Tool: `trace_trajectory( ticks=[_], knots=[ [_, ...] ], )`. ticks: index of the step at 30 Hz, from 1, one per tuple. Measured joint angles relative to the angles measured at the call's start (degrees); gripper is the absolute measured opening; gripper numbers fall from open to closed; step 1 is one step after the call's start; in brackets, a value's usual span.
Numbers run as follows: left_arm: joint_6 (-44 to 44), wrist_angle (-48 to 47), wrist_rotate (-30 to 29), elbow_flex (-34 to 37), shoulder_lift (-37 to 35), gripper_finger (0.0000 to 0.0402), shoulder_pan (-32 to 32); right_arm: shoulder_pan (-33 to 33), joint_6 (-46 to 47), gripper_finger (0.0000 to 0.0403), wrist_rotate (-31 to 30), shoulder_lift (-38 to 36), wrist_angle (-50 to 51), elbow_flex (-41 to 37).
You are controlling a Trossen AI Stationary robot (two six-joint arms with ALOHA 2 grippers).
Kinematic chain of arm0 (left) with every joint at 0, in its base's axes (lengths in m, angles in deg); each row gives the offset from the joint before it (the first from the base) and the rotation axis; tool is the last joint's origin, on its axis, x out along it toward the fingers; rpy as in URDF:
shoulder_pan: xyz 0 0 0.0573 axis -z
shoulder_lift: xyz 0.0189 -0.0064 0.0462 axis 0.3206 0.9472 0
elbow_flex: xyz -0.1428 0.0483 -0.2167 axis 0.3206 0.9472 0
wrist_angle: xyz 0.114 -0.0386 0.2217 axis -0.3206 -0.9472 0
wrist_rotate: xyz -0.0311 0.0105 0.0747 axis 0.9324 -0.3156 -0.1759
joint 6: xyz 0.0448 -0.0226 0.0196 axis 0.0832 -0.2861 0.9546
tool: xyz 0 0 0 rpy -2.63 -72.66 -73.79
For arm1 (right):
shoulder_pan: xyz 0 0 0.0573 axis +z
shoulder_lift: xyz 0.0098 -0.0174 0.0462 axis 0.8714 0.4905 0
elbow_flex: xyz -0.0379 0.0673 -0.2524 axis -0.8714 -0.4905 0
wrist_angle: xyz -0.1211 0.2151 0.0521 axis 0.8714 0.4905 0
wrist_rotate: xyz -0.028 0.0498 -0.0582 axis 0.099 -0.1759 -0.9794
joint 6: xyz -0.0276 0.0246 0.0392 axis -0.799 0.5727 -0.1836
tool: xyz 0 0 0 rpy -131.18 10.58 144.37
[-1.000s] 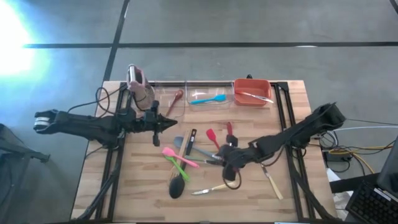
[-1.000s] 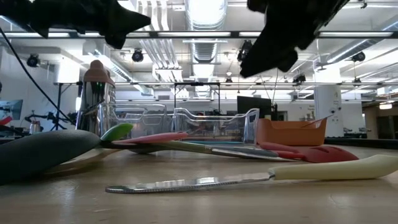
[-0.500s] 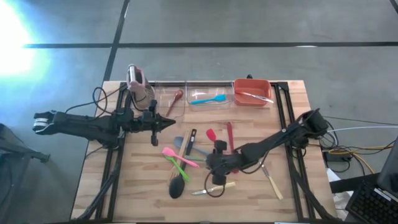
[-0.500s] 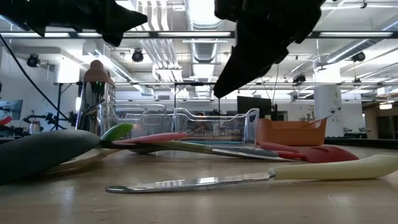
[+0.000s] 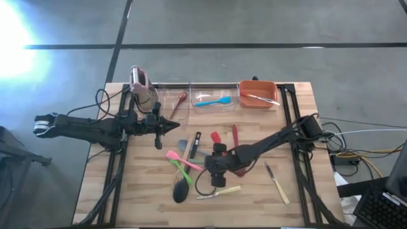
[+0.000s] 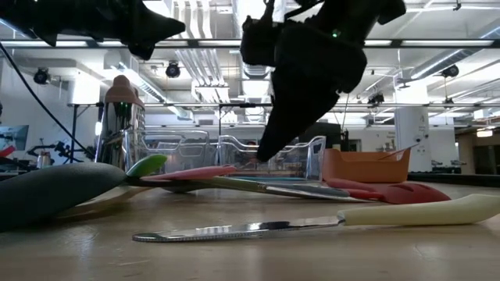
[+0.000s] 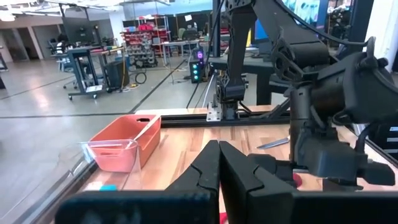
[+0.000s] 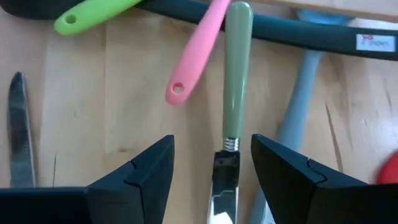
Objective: Pick & Place Kitchen Items
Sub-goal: Put the green knife into the orange bin
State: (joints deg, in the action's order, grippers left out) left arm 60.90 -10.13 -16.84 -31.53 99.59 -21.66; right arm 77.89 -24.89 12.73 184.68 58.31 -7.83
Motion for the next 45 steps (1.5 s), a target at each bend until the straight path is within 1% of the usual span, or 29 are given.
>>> trace_trajectory(
  ticks=[5, 14, 20, 45],
  knots=[
    [0.0, -0.1, 0.0, 0.0, 0.0, 0.0007, 0.0, -0.7, -0.6, 0.0203, 0.6, 1.7, -0.2, 0.5],
    [0.1, -0.1, 0.0, 0.0, 0.0, 0.0007, 0.0, -2.7, -0.6, 0.0203, 2.1, 1.9, -0.2, 0.4],
    [0.1, -0.1, 0.0, 0.0, 0.0, 0.0007, 0.0, -4.0, -0.7, 0.0203, 4.3, 1.9, -0.3, 0.3],
    [0.1, -0.1, 0.0, 0.0, 0.0, 0.0007, 0.0, -4.2, -1.7, 0.0203, 5.9, 1.9, -2.1, 0.3]
  ],
)
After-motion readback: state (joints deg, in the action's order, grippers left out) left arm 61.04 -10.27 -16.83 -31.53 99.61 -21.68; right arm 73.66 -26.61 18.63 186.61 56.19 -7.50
